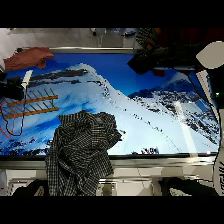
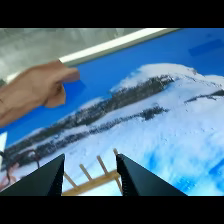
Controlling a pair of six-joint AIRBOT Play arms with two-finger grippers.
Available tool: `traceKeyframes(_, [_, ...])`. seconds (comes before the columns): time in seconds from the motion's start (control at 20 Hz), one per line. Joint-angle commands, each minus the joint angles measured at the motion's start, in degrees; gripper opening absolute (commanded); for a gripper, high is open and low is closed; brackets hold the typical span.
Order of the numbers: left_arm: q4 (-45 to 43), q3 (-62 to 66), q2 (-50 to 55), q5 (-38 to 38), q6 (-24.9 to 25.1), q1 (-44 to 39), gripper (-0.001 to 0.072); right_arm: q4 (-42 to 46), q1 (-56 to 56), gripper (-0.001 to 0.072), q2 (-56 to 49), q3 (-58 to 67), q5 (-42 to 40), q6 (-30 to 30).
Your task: Fold the clothes and pants, and hang the long-sleeved shirts on hangers.
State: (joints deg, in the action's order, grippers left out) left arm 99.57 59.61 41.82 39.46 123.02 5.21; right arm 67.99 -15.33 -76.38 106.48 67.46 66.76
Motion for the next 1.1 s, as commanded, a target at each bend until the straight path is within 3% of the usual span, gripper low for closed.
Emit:
traceKeyframes(0.0, [0.8, -0.3, 1.2, 5.2, -4.4, 0.0, 0.042, 0.0, 0.9, 0.0568, 0.2, 0.1, -0.3, 0.0])
traceKeyframes(0.45, [5.2, -1.2, 8.2, 17.6, -4.3, 0.0, 0.042, -0.2, 1.0, 0.0568, 0.2, 0.1, -3.5, 0.0])
traceKeyframes(0.85, [5.7, -11.7, 12.9, 16.4, -4.3, 0.0, 0.042, -1.1, 1.0, 0.0571, -0.1, -1.0, -3.4, 0.0])
traceKeyframes(1.05, [8.3, -15.5, 15.0, 14.4, -4.1, 0.0, 0.042, -2.8, 1.0, 0.0566, -0.1, -9.9, -3.5, -0.6])
